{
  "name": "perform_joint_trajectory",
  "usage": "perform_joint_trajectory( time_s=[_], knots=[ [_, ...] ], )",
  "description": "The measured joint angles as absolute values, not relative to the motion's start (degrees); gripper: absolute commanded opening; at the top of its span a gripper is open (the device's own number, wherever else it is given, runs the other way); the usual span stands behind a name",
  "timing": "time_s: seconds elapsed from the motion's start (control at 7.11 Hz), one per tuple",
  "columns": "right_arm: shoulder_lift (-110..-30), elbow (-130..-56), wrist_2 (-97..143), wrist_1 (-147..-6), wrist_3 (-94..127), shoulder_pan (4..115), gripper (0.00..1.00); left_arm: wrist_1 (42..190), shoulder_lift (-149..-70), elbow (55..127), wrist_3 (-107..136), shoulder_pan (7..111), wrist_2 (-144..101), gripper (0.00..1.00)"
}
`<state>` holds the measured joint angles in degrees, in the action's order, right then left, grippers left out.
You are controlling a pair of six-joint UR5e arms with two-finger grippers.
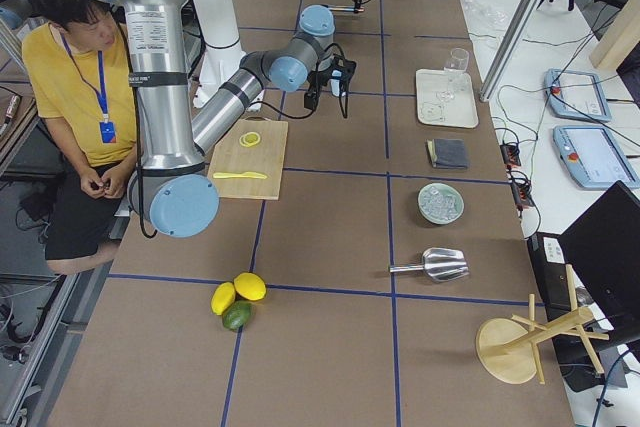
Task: Squeeze lemon into cup
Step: 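Lower the metal rod onto the table with the left gripper and release it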
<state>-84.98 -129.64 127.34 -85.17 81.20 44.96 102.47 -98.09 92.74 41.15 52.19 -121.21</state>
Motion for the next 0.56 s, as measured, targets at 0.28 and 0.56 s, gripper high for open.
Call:
perform_joint_trajectory(
  time_s=[0.28, 0.56],
  knots=[
    [-84.9, -129.7, 127.4, -85.2, 81.6, 44.9, 1.00, 102.5, -98.2, 92.3, 41.2, 52.0, -121.3, 0.00],
    [-84.9, -129.7, 127.4, -85.2, 81.6, 45.0, 1.00, 102.5, -98.2, 92.0, 41.0, 51.8, -121.3, 0.10]
  ],
)
